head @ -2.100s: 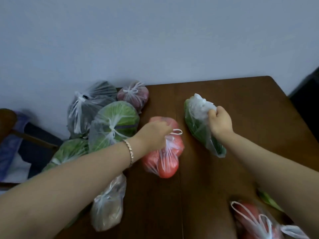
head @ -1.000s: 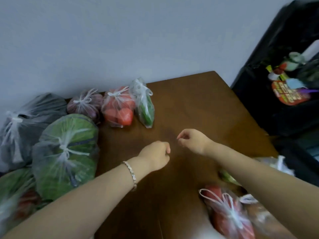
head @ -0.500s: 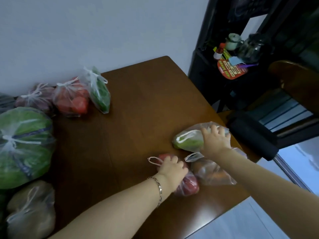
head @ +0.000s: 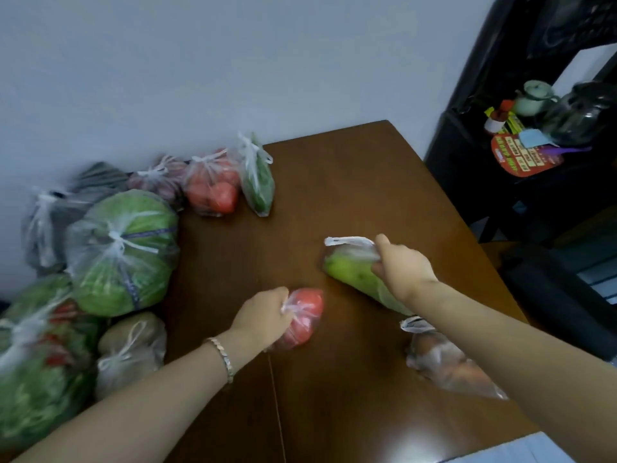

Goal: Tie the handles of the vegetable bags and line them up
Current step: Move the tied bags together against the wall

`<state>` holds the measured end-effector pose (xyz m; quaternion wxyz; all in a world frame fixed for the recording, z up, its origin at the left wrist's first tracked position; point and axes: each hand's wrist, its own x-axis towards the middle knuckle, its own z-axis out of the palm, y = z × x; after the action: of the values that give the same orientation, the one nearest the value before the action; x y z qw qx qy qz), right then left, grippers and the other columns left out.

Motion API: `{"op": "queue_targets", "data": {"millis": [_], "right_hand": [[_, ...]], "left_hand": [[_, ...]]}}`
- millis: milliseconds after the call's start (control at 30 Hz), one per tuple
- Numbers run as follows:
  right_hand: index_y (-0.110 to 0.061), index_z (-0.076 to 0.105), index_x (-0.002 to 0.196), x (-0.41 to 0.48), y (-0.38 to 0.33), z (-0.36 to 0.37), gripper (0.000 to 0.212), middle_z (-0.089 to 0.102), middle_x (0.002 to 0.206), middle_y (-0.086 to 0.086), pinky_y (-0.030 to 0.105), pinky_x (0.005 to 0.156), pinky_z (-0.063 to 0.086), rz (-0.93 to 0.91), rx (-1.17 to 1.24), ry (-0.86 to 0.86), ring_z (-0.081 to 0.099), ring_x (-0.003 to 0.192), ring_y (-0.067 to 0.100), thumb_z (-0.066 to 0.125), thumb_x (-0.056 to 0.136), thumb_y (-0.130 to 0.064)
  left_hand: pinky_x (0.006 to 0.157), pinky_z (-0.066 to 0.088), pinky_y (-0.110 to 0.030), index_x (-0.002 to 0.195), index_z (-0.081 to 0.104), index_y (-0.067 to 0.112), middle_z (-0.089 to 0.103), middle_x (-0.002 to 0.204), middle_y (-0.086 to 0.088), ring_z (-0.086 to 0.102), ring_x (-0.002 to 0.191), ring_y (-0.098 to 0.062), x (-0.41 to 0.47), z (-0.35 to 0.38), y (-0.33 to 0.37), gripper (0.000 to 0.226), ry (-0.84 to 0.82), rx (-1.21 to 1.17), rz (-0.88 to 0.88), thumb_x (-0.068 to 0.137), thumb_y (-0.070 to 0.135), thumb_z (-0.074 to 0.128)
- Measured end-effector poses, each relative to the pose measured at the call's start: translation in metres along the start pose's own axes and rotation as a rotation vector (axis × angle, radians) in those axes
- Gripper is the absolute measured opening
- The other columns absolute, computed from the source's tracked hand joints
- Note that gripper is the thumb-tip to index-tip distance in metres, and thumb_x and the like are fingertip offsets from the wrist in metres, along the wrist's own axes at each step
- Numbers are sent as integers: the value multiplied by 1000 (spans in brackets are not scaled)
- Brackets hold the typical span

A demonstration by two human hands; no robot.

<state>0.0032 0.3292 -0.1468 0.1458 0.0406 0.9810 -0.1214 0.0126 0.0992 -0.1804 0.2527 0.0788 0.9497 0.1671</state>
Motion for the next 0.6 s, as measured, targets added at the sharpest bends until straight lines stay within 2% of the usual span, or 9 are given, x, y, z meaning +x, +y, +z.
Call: {"op": "queue_targets", "data": {"millis": [67, 167, 333, 467, 533, 600], "right_hand": [[-11, 33, 94, 13, -34, -2, 10, 52, 81, 10, 35, 59, 35, -59, 107, -1, 47, 69, 31, 42, 91, -15], [-11, 34, 91, 35, -80, -2, 12, 51, 84, 9, 34, 61, 36, -53, 297, -18, 48, 73, 30, 45, 90, -17], [-5, 45, 103, 76, -151, 15, 19, 54, 103, 16, 31, 69, 38, 40, 534, -137, 54, 89, 31, 49, 88, -17], [-6, 42, 102, 100, -200, 31, 15, 54, 118, 21, 31, 75, 39, 96, 671, -137, 54, 107, 36, 46, 90, -14], [-4, 41, 103, 109, -214, 34, 15, 53, 114, 21, 30, 74, 36, 100, 715, -109, 53, 103, 36, 44, 91, -13], [-5, 38, 99, 118, -225, 34, 12, 49, 100, 16, 30, 71, 34, 77, 751, -71, 49, 89, 31, 42, 92, -15]], "left_hand": [[62, 43, -29, 72, 45, 20, 52, 73, 3, 55, 73, -20, 1, -15, -32, 16, 83, -105, -113, 88, 19, 48], [53, 31, -30, 60, 37, 20, 46, 63, 2, 46, 63, -20, 9, -36, -73, 29, 204, -234, -215, 84, 14, 52], [61, 31, -30, 59, 34, 17, 42, 59, 0, 46, 68, -26, 30, -64, -126, 33, 358, -326, -307, 82, 10, 57], [62, 30, -29, 59, 33, 16, 39, 58, 1, 45, 70, -25, 52, -82, -150, 33, 391, -354, -328, 83, 9, 56], [61, 30, -29, 63, 36, 13, 39, 58, 0, 43, 69, -24, 63, -88, -154, 27, 383, -369, -337, 83, 9, 54], [57, 30, -31, 67, 39, 11, 39, 59, -1, 43, 67, -24, 75, -91, -159, 22, 368, -399, -338, 84, 10, 53]]}}
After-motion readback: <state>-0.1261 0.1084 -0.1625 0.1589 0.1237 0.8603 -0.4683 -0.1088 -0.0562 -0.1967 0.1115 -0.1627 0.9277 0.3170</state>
